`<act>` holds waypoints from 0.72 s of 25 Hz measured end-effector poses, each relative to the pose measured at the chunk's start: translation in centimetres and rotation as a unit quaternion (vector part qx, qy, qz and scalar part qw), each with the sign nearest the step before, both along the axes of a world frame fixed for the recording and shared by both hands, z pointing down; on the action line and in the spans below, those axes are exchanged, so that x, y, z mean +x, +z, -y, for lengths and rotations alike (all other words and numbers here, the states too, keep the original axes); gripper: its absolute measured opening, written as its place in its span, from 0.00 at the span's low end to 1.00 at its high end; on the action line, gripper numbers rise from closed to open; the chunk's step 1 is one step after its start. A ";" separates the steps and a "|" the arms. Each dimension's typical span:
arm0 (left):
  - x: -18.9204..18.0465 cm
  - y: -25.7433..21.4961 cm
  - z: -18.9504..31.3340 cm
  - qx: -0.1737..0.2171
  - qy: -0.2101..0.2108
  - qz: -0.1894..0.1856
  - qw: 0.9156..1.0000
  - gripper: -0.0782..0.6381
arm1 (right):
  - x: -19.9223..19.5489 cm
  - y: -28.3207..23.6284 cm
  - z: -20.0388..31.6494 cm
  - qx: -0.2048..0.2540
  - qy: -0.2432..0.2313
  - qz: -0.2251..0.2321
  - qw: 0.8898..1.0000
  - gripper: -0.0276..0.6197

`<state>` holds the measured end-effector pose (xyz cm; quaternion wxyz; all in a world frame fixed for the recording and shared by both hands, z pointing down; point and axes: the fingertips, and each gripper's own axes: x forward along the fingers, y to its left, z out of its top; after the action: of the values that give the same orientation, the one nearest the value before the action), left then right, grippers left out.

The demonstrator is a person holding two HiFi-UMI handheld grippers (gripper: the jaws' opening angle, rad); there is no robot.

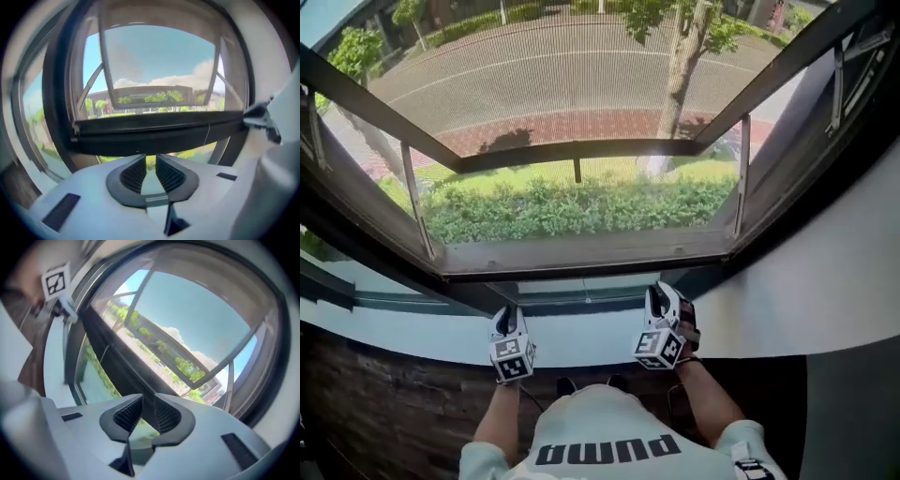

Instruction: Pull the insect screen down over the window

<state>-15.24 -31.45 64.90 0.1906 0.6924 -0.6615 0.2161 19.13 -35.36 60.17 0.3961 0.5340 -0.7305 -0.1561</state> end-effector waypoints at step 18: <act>14.7 -9.6 -6.9 0.084 0.120 -0.206 0.967 0.13 | 0.7 -8.8 -8.0 0.016 -0.022 0.378 0.925 0.05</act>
<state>-0.59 -24.58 55.31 0.2367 0.8099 -0.5356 0.0336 19.88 -27.41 51.39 0.0785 0.5431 -0.8352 0.0371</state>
